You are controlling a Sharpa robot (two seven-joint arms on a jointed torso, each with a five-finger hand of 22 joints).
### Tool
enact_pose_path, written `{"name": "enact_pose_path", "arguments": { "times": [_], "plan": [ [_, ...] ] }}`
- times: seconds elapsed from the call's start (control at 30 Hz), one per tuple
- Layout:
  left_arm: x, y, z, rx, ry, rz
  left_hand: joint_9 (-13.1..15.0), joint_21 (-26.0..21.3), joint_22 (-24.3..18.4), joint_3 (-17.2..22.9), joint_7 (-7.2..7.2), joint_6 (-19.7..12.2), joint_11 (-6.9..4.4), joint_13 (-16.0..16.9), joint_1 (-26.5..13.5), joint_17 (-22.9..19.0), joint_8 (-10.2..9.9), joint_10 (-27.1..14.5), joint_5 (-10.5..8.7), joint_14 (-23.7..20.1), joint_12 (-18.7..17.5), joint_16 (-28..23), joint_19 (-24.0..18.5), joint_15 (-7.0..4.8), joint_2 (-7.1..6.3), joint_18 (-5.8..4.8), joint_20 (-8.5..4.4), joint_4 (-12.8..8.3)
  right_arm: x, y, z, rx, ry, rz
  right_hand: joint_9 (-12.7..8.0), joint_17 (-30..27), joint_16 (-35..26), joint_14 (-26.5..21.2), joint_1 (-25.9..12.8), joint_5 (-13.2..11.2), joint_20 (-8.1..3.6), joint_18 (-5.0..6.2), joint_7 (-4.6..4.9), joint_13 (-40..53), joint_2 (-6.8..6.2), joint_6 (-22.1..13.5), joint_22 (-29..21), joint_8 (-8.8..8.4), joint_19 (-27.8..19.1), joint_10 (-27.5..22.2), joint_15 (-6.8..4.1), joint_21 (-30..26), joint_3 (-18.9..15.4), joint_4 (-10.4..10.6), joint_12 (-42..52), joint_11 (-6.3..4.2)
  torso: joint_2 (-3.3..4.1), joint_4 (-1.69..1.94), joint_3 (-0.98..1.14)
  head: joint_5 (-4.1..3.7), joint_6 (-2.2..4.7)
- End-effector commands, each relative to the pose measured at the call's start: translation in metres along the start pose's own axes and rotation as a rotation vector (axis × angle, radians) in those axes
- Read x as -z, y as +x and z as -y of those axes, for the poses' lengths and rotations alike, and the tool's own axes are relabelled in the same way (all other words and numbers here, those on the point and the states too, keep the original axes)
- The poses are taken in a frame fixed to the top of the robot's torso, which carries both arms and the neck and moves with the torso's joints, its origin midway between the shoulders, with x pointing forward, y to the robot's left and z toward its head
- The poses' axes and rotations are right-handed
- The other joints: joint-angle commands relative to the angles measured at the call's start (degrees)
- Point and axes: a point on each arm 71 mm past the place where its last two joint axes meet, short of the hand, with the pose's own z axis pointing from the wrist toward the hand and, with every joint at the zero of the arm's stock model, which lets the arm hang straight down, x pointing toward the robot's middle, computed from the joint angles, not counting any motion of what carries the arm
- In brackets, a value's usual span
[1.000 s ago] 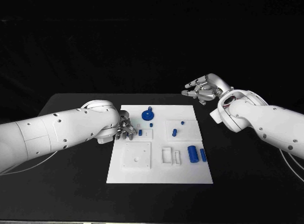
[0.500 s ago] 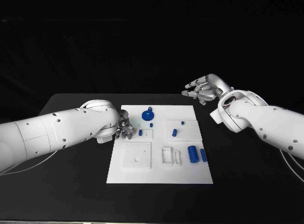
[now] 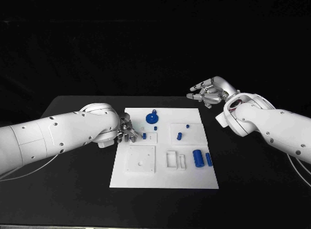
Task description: Assemble the parts on the task board
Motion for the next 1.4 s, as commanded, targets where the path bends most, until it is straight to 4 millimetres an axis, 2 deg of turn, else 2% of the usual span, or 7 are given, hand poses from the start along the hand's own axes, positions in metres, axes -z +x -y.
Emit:
{"name": "enact_pose_path", "arguments": {
  "times": [0.03,0.57,0.83,0.9,1.03,1.3,1.4],
  "plan": [
    [0.004,-0.005,0.001,0.036,0.012,-0.006,-0.2,-0.5,1.1,1.2,0.14,0.3,0.02,-0.2,0.1,-0.1,-0.4,2.8,-1.54,-0.2,-0.5,-0.4,0.4,-0.16,-2.01,-0.42,0.25,2.7,0.000,0.001,-0.001,0.003,-0.012,-0.008,0.0,-0.1,0.1,0.1,-0.1,0.3,-0.45,0.41,0.01,-0.1,0.14,-0.3,3.5,-0.07,2.7,0.4,-0.23,-0.3,0.1,0.2,0.0,-0.03,0.04,-0.01,0.04,0.26,0.13],
    [0.014,-0.024,-0.016,0.055,-0.037,-0.011,-2.2,-1.9,1.0,2.2,0.87,0.0,0.27,-1.1,1.4,-0.8,-4.0,2.8,-1.63,-0.5,-2.8,-2.3,0.5,-0.06,-3.89,-0.42,0.17,5.8,0.001,0.000,0.000,0.004,-0.008,-0.009,0.0,-0.1,0.0,0.1,-0.2,0.3,-0.46,0.40,0.02,-0.1,0.11,-0.3,3.4,-0.07,2.8,0.4,-0.23,-0.4,0.1,0.2,0.0,-0.02,0.00,0.06,0.01,0.33,-0.18],
    [0.015,-0.028,-0.016,0.059,-0.022,0.062,-0.7,-5.1,0.1,0.7,2.63,-7.0,2.04,-3.0,8.7,-5.4,-4.1,2.2,-0.62,-2.7,-14.1,-9.4,-0.8,1.26,-2.62,-0.42,1.09,0.0,0.001,0.000,0.000,0.005,-0.007,-0.008,0.0,-0.1,0.0,0.1,-0.1,0.4,-0.45,0.41,0.03,-0.1,0.10,-0.4,3.4,-0.07,2.7,0.4,-0.23,-0.4,0.1,0.2,-0.1,-0.02,-0.04,0.15,0.00,0.47,-0.49],
    [0.015,-0.029,-0.016,0.054,-0.019,0.082,-4.5,-5.9,-0.2,0.4,4.17,-11.9,2.33,-3.6,10.2,-5.9,-4.0,2.3,-0.51,-2.6,-16.6,-9.7,-0.6,1.75,-2.02,-0.42,1.36,-1.2,0.001,0.000,0.000,0.005,-0.007,-0.008,0.0,-0.1,0.0,0.1,-0.1,0.4,-0.45,0.41,0.03,-0.1,0.10,-0.4,3.4,-0.07,2.7,0.4,-0.23,-0.4,0.1,0.2,-0.1,-0.02,-0.05,0.14,0.01,0.55,-0.51],
    [0.015,-0.029,-0.015,0.041,-0.018,0.097,-9.1,-7.2,-0.3,-1.3,4.51,-11.7,2.50,-4.3,10.8,-6.4,-4.1,2.0,-1.38,-2.8,-19.9,-9.9,-0.2,1.92,-2.19,-0.42,1.51,-2.0,0.001,0.000,0.000,0.005,-0.007,-0.008,0.0,-0.1,0.0,0.1,-0.1,0.4,-0.45,0.41,0.03,-0.1,0.10,-0.4,3.4,-0.07,2.7,0.4,-0.23,-0.4,0.1,0.2,-0.1,-0.02,-0.06,0.05,0.07,0.57,-0.54],
    [0.009,-0.024,-0.013,-0.005,-0.034,0.087,-12.2,-8.1,-0.1,-6.8,5.43,-14.1,3.06,-4.7,6.8,-6.3,-4.1,2.2,-2.22,-2.8,-21.9,-9.5,0.1,2.16,-4.30,-0.42,1.58,1.1,0.001,0.000,0.000,0.005,-0.008,-0.008,0.0,-0.1,0.0,0.1,-0.1,0.4,-0.45,0.41,0.03,-0.1,0.10,-0.4,3.4,-0.07,2.7,0.4,-0.23,-0.4,0.1,0.2,-0.1,-0.02,0.03,-0.05,0.01,0.53,-0.35],
    [0.006,-0.022,-0.012,-0.017,-0.039,0.078,-14.3,-8.9,0.2,-10.6,5.52,-14.5,3.18,-4.7,7.2,-6.3,-3.7,2.3,-2.23,-3.0,-22.4,-9.5,0.4,2.25,-4.73,-0.42,1.66,4.9,0.001,0.000,0.000,0.005,-0.009,-0.007,0.0,-0.1,0.0,0.1,-0.1,0.4,-0.45,0.41,0.03,-0.1,0.10,-0.4,3.4,-0.07,2.7,0.4,-0.23,-0.4,0.1,0.2,-0.1,-0.02,0.04,-0.05,0.02,0.44,-0.42]
  ]
}}
